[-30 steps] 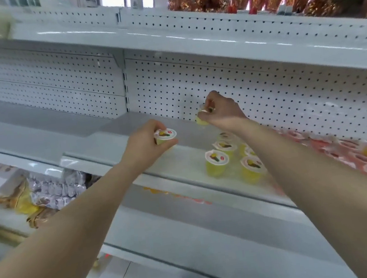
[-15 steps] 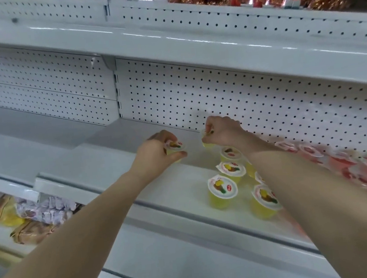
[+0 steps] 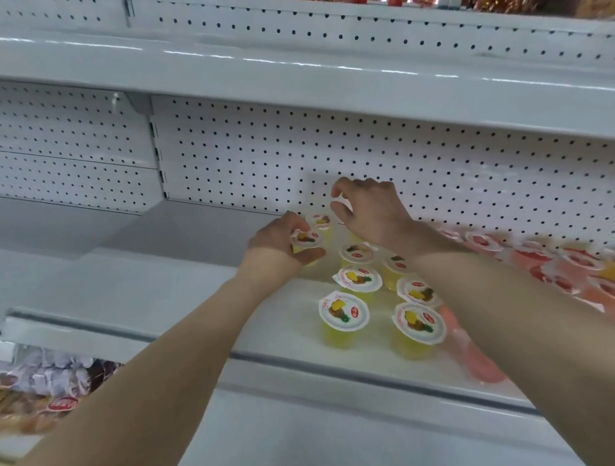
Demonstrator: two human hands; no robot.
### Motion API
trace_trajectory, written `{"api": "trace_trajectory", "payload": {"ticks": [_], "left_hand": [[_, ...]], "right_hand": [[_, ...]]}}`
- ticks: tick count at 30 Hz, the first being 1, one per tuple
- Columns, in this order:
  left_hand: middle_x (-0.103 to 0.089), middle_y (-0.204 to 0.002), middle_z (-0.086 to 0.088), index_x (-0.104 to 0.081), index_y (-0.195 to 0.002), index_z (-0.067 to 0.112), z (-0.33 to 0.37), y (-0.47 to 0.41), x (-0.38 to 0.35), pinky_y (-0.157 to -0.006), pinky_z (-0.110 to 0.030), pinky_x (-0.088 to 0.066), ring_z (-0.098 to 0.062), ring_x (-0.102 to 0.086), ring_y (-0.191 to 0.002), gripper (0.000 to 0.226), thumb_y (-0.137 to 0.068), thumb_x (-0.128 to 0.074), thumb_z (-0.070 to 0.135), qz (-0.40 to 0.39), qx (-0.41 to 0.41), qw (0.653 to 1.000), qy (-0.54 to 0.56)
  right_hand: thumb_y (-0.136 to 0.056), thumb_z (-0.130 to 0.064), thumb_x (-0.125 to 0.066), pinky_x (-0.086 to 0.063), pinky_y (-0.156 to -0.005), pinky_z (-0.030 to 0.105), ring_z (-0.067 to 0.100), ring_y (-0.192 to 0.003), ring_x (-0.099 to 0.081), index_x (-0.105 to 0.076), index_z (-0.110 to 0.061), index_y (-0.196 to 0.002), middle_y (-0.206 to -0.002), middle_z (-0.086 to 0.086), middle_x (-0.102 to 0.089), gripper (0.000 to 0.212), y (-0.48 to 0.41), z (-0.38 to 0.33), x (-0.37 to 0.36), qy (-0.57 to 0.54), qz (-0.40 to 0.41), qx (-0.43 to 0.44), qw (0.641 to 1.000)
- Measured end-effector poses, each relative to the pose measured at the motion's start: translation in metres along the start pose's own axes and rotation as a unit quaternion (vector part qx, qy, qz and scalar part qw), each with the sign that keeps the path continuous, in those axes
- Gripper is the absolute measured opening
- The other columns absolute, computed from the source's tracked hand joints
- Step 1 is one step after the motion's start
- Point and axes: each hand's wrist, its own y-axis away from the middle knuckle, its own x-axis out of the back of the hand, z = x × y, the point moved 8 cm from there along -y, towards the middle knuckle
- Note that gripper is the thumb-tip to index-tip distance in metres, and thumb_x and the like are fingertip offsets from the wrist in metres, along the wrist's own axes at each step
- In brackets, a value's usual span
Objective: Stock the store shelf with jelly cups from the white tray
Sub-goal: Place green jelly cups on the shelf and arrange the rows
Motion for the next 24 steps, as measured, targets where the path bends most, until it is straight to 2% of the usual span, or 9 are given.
{"api": "trace_trajectory", "payload": {"ticks": [5,8,12,18,24], "left_hand": [[-0.063,-0.113,0.003,-0.056,-0.108,0.027,0.003,0.0,-0.011,-0.081,-0.029,-0.046,-0.019,-0.058,-0.098,0.039,-0.078,-0.075,0.046,-0.015,-0.008,0.999,-0.03],[-0.059,-0.118,-0.002,-0.058,-0.114,0.025,0.008,0.004,-0.005,-0.083,-0.026,-0.038,-0.023,-0.053,-0.109,0.043,-0.079,-0.074,0.044,-0.011,-0.032,0.997,-0.063],[-0.058,-0.124,-0.006,-0.062,-0.12,0.02,0.027,0.02,0.019,-0.093,-0.031,-0.039,-0.03,-0.051,-0.114,0.043,-0.082,-0.072,0.038,0.037,-0.09,0.991,-0.087],[-0.061,-0.119,-0.01,-0.062,-0.12,0.016,0.074,0.07,0.053,-0.091,-0.038,-0.042,-0.033,-0.054,-0.107,0.038,-0.088,-0.067,0.035,0.08,-0.186,0.972,-0.12],[-0.06,-0.116,-0.01,-0.062,-0.121,0.013,0.124,0.162,0.055,-0.094,-0.04,-0.041,-0.034,-0.053,-0.109,0.041,-0.086,-0.069,0.034,0.076,-0.278,0.949,-0.128]], "right_hand": [[-0.097,-0.032,-0.049,-0.039,-0.087,0.043,0.033,-0.096,-0.063,-0.058,-0.015,-0.12,-0.107,0.008,-0.07,0.03,0.02,-0.001,0.011,0.036,0.029,0.043,0.998],[-0.096,-0.032,-0.049,-0.038,-0.09,0.045,0.033,-0.099,-0.061,-0.058,-0.016,-0.12,-0.11,0.008,-0.069,0.03,0.033,-0.003,0.021,0.043,0.028,0.052,0.997],[-0.098,-0.032,-0.047,-0.035,-0.094,0.044,0.032,-0.104,-0.057,-0.055,-0.018,-0.124,-0.116,0.007,-0.066,0.03,0.053,-0.008,0.043,0.046,0.037,0.047,0.997],[-0.093,-0.037,-0.047,-0.037,-0.096,0.046,0.034,-0.103,-0.06,-0.06,-0.015,-0.122,-0.114,0.009,-0.068,0.039,0.115,-0.027,0.092,0.042,0.083,0.031,0.995],[-0.093,-0.039,-0.048,-0.041,-0.084,0.044,0.031,-0.09,-0.063,-0.062,-0.016,-0.117,-0.102,0.006,-0.07,0.036,0.222,-0.044,0.14,0.1,0.118,0.026,0.988]]}}
